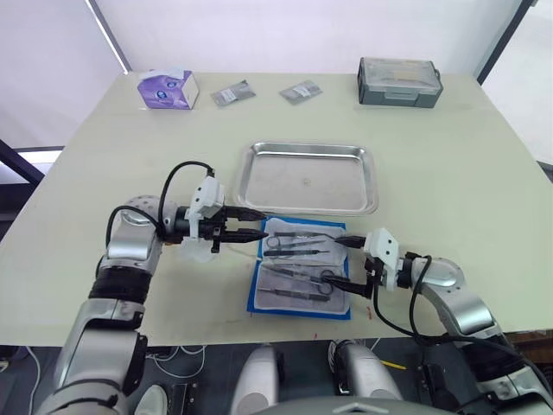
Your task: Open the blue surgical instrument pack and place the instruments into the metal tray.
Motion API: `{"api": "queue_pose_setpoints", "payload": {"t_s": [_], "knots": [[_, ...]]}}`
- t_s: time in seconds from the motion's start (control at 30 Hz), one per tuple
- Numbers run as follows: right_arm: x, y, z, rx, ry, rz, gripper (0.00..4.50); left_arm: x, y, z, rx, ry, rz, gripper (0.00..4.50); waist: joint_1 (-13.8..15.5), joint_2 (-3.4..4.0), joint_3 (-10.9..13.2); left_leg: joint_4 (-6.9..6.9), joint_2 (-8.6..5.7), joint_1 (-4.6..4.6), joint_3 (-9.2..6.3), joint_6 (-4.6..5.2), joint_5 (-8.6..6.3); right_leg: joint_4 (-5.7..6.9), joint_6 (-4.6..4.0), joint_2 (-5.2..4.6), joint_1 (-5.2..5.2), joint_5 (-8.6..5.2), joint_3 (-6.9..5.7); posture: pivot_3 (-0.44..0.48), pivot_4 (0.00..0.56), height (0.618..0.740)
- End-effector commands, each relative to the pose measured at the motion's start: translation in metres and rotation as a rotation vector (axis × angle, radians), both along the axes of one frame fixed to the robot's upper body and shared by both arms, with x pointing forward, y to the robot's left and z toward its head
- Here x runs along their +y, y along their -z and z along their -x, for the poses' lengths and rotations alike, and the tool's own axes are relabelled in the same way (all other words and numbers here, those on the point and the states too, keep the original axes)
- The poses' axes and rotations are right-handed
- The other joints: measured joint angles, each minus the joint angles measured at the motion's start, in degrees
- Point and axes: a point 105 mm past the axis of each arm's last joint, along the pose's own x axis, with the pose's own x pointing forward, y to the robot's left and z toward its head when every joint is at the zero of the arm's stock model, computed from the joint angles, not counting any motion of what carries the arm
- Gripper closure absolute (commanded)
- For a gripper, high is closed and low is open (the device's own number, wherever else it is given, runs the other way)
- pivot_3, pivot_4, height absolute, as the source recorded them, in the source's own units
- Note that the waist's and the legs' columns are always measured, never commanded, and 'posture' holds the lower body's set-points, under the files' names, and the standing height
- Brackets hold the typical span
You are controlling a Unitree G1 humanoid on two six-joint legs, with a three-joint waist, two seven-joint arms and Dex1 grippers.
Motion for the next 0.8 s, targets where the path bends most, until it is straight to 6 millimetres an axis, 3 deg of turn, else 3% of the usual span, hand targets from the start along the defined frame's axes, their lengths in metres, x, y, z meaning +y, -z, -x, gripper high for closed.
{"api": "queue_pose_setpoints", "payload": {"t_s": [0.03,0.53,0.8], "knots": [[-0.002,0.031,0.010,0.112,0.007,0.069,0.00,0.000,-0.001,-0.005,-0.036,0.040,-0.029,2.28,-0.1,0.00,0.0,0.00,0.00,0.00,0.01,0.00,0.00,0.00,0.00,0.00,0.00,0.00,0.01,0.000,0.150,0.731],[0.001,0.032,0.010,0.112,0.016,0.062,0.00,-0.010,0.009,-0.012,-0.028,0.132,-0.112,2.28,-0.1,-0.01,0.0,0.00,0.00,0.00,-0.01,0.00,0.00,0.01,0.00,0.01,0.00,0.00,0.01,0.000,0.150,0.731],[0.000,0.031,0.008,0.106,0.023,0.063,0.00,-0.010,-0.011,-0.015,-0.046,0.136,-0.074,2.28,-0.1,-0.01,0.0,0.00,0.00,-0.01,-0.02,0.00,0.00,0.01,0.00,0.02,0.00,0.00,0.01,0.000,0.150,0.731]]}}
